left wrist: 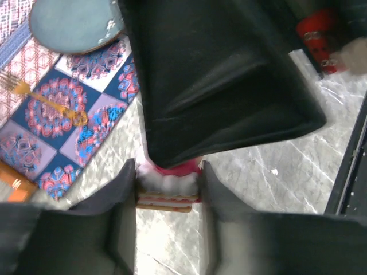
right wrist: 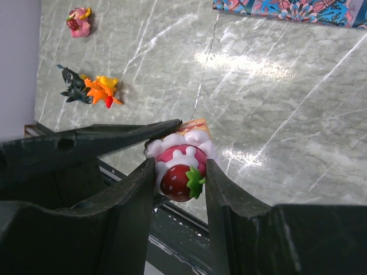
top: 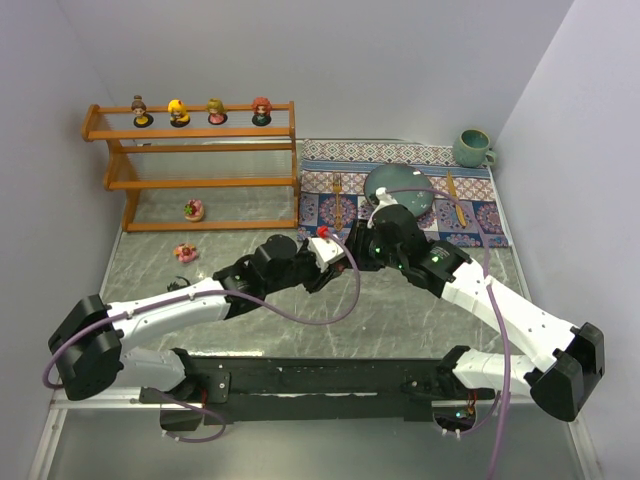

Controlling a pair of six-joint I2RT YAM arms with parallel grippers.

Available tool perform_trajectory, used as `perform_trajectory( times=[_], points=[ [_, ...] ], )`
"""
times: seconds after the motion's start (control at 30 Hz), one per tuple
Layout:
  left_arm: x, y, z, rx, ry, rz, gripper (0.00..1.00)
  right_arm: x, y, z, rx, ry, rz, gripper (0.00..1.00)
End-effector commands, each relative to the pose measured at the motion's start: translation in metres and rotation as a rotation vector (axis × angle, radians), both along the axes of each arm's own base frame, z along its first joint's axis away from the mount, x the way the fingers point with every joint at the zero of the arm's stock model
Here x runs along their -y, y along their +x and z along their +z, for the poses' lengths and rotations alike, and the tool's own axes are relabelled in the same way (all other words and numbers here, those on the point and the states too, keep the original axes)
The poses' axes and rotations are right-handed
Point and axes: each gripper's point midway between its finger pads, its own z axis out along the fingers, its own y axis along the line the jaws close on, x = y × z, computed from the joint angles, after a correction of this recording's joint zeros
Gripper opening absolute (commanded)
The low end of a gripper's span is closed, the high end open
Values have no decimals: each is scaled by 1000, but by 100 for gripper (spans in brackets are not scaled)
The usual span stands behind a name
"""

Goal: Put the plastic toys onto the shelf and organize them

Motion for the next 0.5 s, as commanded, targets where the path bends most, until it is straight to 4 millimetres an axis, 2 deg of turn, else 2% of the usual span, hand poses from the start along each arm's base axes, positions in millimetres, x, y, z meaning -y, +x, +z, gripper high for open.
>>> perform_trajectory(
  times=[0.0, 0.03, 0.07, 0.13, 0.17, 0.23, 0.27, 0.33, 0.37, 0.4, 0.43, 0.47],
  points=[
    [8, 3, 24, 35, -79, -7, 8, -14, 3, 32, 68, 81, 34, 0],
    [8, 3, 24, 29, -84, -5, 2, -16, 3, 35, 79, 94, 48, 0],
    [8, 2, 25, 26, -91, -6, 1, -17, 2, 34, 81, 99, 57, 1],
    [5, 2, 25, 25, -112, 7, 1, -23, -1, 38, 94, 128, 94, 9],
    [3, 2, 28, 25, -124, 8, 1, -24, -1, 39, 97, 135, 102, 24],
    [-3, 3, 25, 0, -141, 14, 1, -25, -2, 44, 115, 152, 133, 37],
    [-4, 3, 27, -3, -154, 12, 1, -23, -2, 44, 118, 160, 144, 48],
    [-9, -1, 28, -26, -179, -3, 1, -17, 5, 56, 177, 196, 165, 59],
    [-15, 4, 29, -27, -188, 7, 1, -18, -2, 55, 173, 220, 216, 68],
    [-20, 3, 32, -24, -195, 6, 1, -15, -1, 57, 208, 220, 243, 72],
    [-22, 1, 33, -29, -200, -13, 1, -10, 2, 69, 268, 247, 260, 76],
    [-28, 2, 36, -26, -206, -8, 1, -10, -4, 66, 274, 257, 307, 83]
  ],
)
